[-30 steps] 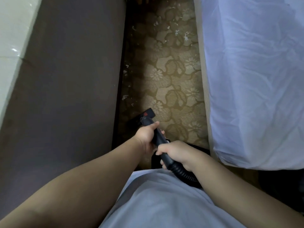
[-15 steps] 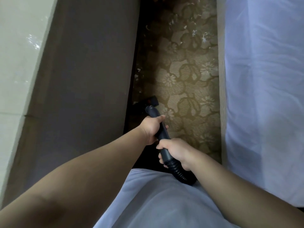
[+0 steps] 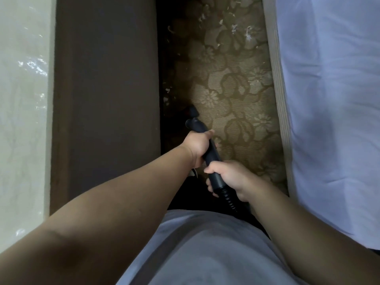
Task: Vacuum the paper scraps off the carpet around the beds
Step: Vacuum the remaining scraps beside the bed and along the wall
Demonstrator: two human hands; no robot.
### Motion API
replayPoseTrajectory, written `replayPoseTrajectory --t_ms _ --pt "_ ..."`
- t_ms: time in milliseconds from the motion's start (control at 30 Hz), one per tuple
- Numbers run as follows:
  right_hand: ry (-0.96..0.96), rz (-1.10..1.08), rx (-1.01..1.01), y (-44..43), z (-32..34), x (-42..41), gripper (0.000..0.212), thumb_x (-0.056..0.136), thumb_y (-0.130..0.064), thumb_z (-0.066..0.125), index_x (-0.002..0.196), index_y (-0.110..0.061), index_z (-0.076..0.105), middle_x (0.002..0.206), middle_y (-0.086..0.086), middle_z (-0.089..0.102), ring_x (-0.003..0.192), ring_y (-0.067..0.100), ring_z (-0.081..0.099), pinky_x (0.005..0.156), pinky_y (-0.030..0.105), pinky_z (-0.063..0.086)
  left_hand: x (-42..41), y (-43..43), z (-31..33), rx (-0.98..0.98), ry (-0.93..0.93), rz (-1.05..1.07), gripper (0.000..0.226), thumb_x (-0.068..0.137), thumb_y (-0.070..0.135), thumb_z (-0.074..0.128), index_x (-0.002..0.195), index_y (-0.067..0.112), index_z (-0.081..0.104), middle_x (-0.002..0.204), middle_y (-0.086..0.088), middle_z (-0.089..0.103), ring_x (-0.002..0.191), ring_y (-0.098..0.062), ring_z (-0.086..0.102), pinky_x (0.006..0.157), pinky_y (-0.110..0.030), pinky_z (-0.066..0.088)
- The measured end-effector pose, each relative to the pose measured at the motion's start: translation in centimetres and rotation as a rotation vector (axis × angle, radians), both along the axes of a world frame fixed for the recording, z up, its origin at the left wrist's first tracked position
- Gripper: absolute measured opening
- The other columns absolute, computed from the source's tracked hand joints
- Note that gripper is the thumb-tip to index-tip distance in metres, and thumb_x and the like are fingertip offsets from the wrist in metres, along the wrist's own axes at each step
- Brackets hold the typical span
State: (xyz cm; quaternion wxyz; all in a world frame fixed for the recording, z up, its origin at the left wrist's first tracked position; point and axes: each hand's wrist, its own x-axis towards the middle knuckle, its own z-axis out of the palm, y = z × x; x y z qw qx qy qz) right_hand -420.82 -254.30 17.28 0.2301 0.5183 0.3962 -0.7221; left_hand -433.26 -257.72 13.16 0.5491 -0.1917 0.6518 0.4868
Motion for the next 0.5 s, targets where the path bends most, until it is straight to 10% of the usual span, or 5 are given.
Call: replayPoseTrajectory --t_ms 500 --pt "-0.004 0.035 0.065 2.2 1.3 -1.0 0.014 0.088 -0.013 0.072 0.094 -0.002 0.066 0.074 0.015 0.070 0.061 0.024 0.068 0.058 0.034 0.053 -1.7 1.6 0.3 0.058 -0.036 -0.028 0.044 0.099 0.029 0.063 0.133 0.009 0.044 0.089 -0.010 0.063 0.073 -0.020 0.064 0.061 -0.034 0.055"
